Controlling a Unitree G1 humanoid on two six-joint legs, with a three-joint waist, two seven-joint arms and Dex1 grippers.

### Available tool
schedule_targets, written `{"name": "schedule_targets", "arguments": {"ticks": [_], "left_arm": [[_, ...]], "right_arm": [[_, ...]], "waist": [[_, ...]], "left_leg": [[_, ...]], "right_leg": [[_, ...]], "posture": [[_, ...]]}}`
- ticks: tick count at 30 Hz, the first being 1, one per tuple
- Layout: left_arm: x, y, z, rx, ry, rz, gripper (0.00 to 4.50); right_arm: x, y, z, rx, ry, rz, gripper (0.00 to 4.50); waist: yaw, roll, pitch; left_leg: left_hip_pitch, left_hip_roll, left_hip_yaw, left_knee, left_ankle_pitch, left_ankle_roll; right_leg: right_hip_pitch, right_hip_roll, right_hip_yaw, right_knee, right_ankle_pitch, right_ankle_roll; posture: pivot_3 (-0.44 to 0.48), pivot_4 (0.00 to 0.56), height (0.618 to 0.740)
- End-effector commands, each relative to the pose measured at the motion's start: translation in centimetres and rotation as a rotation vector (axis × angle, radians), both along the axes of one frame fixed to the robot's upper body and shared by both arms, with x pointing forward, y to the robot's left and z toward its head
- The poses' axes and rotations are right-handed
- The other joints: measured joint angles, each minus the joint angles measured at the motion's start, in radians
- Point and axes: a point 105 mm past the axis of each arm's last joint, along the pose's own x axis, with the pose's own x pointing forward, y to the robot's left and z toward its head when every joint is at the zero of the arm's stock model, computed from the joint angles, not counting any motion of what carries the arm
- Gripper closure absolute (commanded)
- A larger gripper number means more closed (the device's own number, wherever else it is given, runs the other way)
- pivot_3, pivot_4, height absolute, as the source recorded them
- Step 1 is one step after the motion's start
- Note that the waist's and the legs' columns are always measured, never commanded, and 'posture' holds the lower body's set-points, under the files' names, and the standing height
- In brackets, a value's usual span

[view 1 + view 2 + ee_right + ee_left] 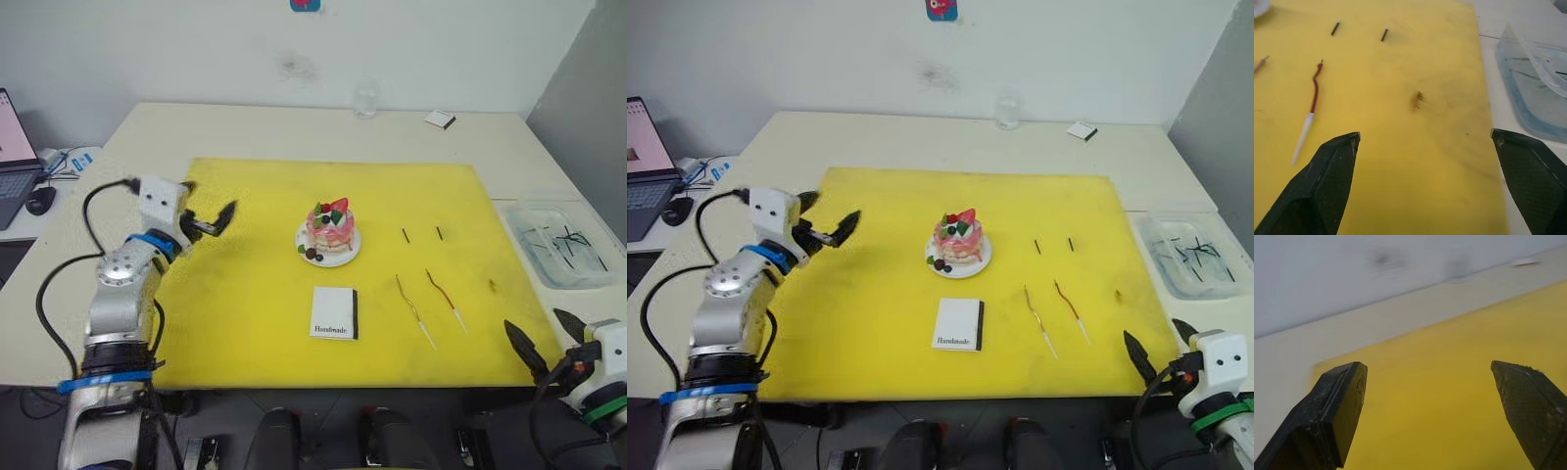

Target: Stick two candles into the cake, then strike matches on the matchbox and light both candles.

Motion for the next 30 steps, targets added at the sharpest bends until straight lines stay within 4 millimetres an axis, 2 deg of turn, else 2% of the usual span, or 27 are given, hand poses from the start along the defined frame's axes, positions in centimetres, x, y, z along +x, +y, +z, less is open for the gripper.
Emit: {"name": "schedule_targets", "arguments": {"ticks": [1, 2, 4, 6, 9, 14, 17, 28, 29, 30], "left_arm": [[-4.8, -7.6, 1.5, 0.08, 0.041, -0.44, 0.0], [-6.7, -9.9, 1.5, 0.127, 0.056, -0.587, 0.0], [-8.9, -11.9, 1.1, 0.19, 0.064, -0.74, 0.0], [-9.4, -12.7, 0.8, 0.222, 0.061, -0.787, 0.0], [-9.1, -13.9, 0.2, 0.235, 0.034, -0.805, 0.0], [-9.4, -14.8, -0.2, 0.222, 0.024, -0.828, 0.0], [-9.5, -14.8, -0.1, 0.214, 0.024, -0.83, 0.0], [-9.2, -14.7, 0.4, 0.198, 0.021, -0.814, 0.0], [-9.3, -14.7, 0.3, 0.199, 0.023, -0.814, 0.0], [-9.3, -14.6, 0.2, 0.2, 0.025, -0.813, 0.0]], "right_arm": [[-0.2, 3.1, -0.1, 0.057, 0.01, 0.09, 0.03], [-0.1, 4.3, -0.7, 0.083, 0.034, 0.12, 0.03], [0.2, 5.6, -1.7, 0.099, 0.079, 0.161, 0.03], [0.7, 5.9, -2.2, 0.097, 0.104, 0.164, 0.03], [1.2, 6.4, -3.0, 0.122, 0.142, 0.176, 0.03], [1.0, 5.3, -4.7, 0.033, 0.21, 0.113, 0.03], [0.9, 5.1, -5.1, 0.005, 0.217, 0.085, 0.67], [1.2, 5.4, -4.9, -0.021, 0.212, 0.066, 4.29], [1.2, 5.6, -4.7, -0.02, 0.207, 0.077, 4.48], [1.2, 5.8, -4.5, -0.019, 0.199, 0.09, 4.48]], "waist": [[0.0, 0.001, -0.001], [-0.001, 0.001, -0.001], [-0.001, 0.001, -0.001], [-0.002, 0.002, -0.002], [-0.003, 0.002, -0.002], [-0.003, 0.002, -0.002], [-0.003, 0.002, -0.003], [-0.003, 0.001, -0.003], [-0.003, 0.001, -0.003], [-0.002, 0.001, -0.003]], "left_leg": [[0.0, 0.0, 0.0, 0.0, 0.0, 0.0], [0.0, 0.0, -0.001, 0.0, 0.0, 0.0], [0.001, -0.001, -0.001, 0.001, 0.0, 0.0], [0.002, -0.001, -0.001, 0.001, 0.0, 0.0], [0.009, -0.002, -0.003, 0.001, 0.0, 0.0], [0.014, -0.002, -0.005, 0.0, 0.0, 0.0], [0.014, -0.002, -0.005, 0.0, 0.0, 0.0], [0.014, -0.001, -0.005, 0.0, 0.0, 0.0], [0.014, -0.001, -0.005, 0.0, 0.0, 0.0], [0.014, -0.001, -0.005, 0.0, 0.0, 0.0]], "right_leg": [[0.0, 0.0, 0.001, 0.0, -0.001, -0.001], [0.0, 0.0, 0.001, -0.001, -0.002, -0.003], [0.0, 0.0, 0.001, 0.0, -0.003, -0.005], [0.0, 0.0, 0.003, 0.0, -0.003, -0.005], [0.006, 0.002, 0.003, 0.0, -0.003, -0.006], [0.011, 0.002, 0.0, 0.0, -0.004, -0.007], [0.012, 0.002, 0.001, -0.001, -0.004, -0.007], [0.012, 0.0, 0.001, -0.003, -0.004, -0.007], [0.012, 0.0, 0.001, -0.003, -0.004, -0.007], [0.012, 0.0, 0.001, -0.003, -0.004, -0.007]], "posture": [[0.0, 0.15, 0.74], [0.0, 0.15, 0.74], [0.0, 0.15, 0.74], [0.0, 0.15, 0.74], [0.0, 0.15, 0.74], [0.0, 0.15, 0.74], [0.0, 0.15, 0.74], [0.0, 0.15, 0.74], [0.0, 0.15, 0.74], [0.0, 0.15, 0.74]]}}
